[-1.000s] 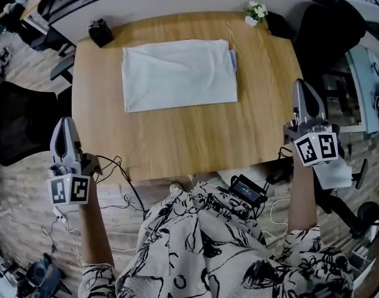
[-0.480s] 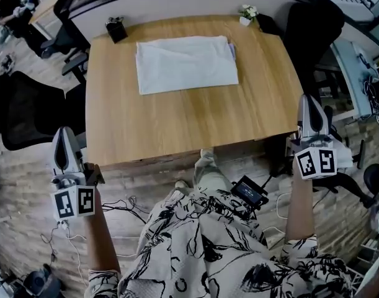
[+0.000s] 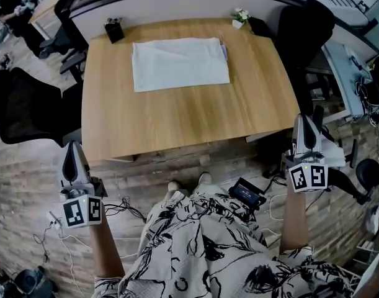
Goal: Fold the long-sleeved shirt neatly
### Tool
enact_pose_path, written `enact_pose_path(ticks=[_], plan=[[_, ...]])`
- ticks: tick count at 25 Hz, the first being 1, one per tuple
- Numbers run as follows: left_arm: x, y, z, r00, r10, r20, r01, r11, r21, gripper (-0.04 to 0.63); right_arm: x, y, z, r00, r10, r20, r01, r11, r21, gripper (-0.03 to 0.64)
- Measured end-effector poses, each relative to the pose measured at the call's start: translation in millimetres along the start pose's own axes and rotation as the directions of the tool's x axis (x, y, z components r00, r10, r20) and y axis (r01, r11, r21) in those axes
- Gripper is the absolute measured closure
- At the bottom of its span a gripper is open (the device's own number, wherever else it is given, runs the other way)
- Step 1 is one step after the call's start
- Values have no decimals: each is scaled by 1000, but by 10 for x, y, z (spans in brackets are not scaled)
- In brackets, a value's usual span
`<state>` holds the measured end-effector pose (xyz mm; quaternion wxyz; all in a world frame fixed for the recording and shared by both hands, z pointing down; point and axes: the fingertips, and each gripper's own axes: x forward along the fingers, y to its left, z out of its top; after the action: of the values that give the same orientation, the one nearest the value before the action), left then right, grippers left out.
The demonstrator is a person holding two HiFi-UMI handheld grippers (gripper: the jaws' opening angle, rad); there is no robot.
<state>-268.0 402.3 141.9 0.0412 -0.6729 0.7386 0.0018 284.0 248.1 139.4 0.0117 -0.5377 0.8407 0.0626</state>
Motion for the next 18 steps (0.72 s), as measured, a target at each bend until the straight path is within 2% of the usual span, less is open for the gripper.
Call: enact_pose_path(ticks=[5,9,14,18], plan=[[-62,-236,-135,999,25,-27,-26,999,-32,591,-116,-137,-36,1000,-1,-1,1,999,49,611],[-37,-383,-203,999,29,-22,-30,998,-55,591,-143,-212,-88,1000,16,-16,-16,999,29,611],[-105,-411,-307,997,53,-53,-56,997,-57,591,-191,-191,-193,998,54,-20,-53,998,24,611],[-186,-417,-341,997,57,-52,-60,997,-56,591,-246,-187,-253,998,70,4,-71,994,88,611]])
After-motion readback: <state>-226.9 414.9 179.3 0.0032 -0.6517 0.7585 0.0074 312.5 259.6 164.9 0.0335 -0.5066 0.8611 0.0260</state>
